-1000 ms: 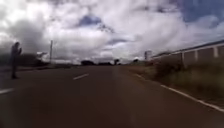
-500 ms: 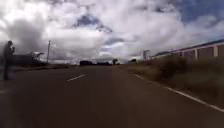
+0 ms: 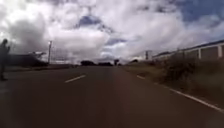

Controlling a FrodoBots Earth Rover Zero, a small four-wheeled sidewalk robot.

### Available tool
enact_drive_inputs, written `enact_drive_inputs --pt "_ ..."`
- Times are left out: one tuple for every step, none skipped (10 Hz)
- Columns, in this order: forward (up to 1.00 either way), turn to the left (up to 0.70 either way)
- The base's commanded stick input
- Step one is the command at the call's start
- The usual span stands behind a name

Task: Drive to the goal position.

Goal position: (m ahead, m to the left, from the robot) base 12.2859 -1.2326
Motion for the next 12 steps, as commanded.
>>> enact_drive_inputs --pt "0.70 -0.30" --pt "0.70 -0.19" --pt "0.70 0.01" --pt "0.70 0.05" --pt "0.70 0.05" --pt "0.70 0.05" --pt "0.70 0.05" --pt "0.70 0.05" --pt "0.70 -0.01" --pt "0.70 -0.06" --pt "0.70 -0.12" --pt "0.70 -0.17"
